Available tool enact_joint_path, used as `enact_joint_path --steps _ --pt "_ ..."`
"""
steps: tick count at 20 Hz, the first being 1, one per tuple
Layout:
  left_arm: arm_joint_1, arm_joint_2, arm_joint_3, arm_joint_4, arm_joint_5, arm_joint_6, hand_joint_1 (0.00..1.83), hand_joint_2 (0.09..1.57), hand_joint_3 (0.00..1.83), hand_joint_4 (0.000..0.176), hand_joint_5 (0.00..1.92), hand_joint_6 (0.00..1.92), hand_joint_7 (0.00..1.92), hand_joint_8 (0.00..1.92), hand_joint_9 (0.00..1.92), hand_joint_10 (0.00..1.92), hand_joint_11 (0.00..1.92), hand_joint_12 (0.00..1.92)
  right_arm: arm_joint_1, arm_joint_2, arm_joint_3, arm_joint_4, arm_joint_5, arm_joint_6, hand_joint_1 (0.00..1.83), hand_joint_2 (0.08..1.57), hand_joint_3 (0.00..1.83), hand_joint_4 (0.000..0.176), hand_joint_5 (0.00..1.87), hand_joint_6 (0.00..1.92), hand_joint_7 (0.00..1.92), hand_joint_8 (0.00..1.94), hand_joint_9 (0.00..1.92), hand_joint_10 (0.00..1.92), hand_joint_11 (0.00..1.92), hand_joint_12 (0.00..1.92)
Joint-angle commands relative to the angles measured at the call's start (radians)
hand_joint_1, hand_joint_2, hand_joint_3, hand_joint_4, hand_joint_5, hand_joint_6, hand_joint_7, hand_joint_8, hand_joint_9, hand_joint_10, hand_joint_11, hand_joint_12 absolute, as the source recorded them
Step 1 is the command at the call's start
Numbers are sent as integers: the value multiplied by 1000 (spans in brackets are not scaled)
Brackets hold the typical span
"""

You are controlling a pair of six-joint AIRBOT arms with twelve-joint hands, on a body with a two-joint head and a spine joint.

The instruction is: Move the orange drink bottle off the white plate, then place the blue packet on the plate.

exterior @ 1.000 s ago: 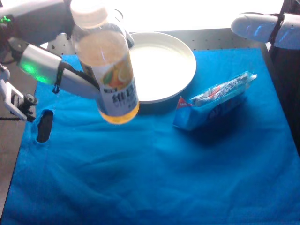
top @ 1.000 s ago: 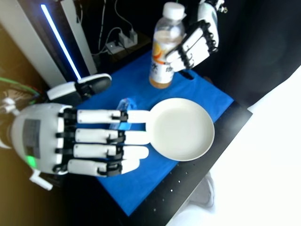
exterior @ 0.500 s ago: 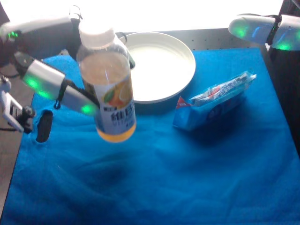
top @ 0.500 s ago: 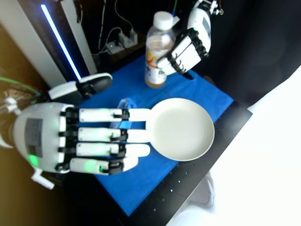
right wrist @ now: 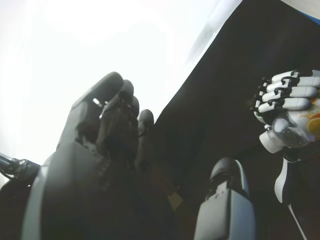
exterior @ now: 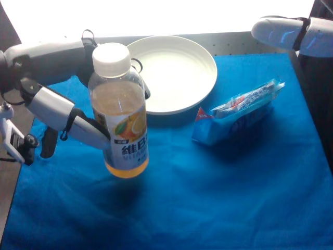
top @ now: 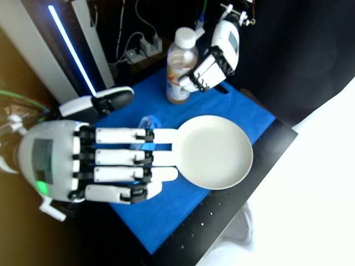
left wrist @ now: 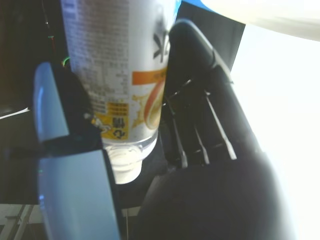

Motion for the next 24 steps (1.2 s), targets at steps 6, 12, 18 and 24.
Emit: enact_joint_path --steps 6,12,18,24 --pt "-1 1 -4 -79 -96 -24 1373 1083 0 0 987 958 1042 884 972 1051 717 1174 12 0 2 18 121 8 436 897 0 43 382 0 360 0 421 1 11 1346" --pt "7 -4 -5 -72 -89 -23 1373 1103 0 0 878 1131 994 923 1005 1030 807 1102 12 0 2 18 122 8 448 902 0 43 371 1 344 3 419 11 21 1365" --pt "21 -4 -9 -69 -82 -21 1182 1103 2 0 976 987 864 580 850 477 500 1314 12 0 2 18 122 8 447 892 0 39 354 1 327 8 420 16 25 1357" --pt "37 -5 -13 -68 -75 -11 1187 1066 0 0 1060 837 1010 88 858 479 526 1249 12 0 2 18 122 8 446 883 0 44 362 1 299 0 386 5 34 1324"
